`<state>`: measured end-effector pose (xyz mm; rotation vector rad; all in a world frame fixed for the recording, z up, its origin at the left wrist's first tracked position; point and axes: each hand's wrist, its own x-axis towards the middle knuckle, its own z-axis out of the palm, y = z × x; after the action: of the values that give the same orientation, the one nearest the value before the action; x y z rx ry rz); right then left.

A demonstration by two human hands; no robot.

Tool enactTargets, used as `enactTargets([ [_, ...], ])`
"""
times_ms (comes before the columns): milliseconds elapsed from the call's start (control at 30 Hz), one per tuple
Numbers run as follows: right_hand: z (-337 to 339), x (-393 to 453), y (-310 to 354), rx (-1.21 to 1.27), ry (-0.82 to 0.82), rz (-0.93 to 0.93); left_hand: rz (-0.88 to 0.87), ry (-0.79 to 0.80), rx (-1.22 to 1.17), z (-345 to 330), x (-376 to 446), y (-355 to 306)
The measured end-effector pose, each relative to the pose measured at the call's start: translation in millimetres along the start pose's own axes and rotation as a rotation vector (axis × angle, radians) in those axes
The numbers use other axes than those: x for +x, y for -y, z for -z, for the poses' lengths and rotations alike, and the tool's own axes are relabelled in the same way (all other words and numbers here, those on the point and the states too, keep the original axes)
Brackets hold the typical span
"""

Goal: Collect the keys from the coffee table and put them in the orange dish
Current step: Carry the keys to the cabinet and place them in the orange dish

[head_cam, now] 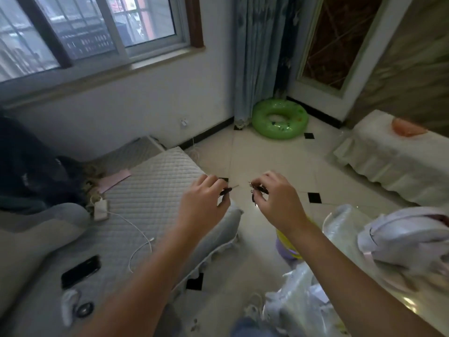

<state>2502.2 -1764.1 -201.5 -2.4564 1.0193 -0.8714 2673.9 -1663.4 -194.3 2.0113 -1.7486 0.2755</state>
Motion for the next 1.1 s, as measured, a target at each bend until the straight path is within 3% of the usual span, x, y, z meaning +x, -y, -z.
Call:
enactTargets([
  [500,-9.2,112.8,-70.5,0.089,-0.006,-0.002,-0.051,0.060,0.046,-42.5,121.8,16.4],
  [1100,-0.7,212.6,-162.3,-0.102,-0.114,-0.258,-0.267,0.063,-0.187,-137.7,294.7,26.4],
])
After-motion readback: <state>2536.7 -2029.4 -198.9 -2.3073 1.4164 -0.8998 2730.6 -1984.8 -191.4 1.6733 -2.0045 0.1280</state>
